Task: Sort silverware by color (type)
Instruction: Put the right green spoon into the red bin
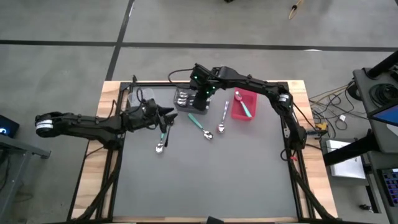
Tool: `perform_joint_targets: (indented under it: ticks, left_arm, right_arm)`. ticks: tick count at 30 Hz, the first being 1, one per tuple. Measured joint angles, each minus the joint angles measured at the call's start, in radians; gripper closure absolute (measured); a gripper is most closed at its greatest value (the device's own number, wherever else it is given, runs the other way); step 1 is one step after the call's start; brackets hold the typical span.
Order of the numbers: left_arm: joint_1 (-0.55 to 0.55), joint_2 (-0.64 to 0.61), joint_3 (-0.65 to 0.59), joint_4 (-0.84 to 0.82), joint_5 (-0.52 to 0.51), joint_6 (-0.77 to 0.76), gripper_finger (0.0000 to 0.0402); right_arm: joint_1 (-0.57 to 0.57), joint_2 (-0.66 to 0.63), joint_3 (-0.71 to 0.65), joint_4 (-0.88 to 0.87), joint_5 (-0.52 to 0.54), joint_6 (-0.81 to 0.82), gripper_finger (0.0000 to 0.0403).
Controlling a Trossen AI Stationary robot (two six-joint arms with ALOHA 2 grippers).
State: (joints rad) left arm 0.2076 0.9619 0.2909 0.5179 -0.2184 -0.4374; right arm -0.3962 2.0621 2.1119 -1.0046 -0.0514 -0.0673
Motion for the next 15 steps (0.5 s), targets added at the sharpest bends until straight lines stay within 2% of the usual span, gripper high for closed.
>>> perform_joint_targets:
  ticks: [7, 15]
  left_arm:
    - [-0.096, 0.000, 0.000, -0.003, 0.000, -0.013, 0.0206]
    - [-0.156, 0.000, 0.000, -0.002, -0.001, -0.022, 0.0206]
  right_arm:
    - [0.068, -0.105, -0.085, -0.032, 0.000, 0.055, 0.0344]
    - [0.186, -0.255, -0.294, 0.044, 0.052, 0.165, 0.0346]
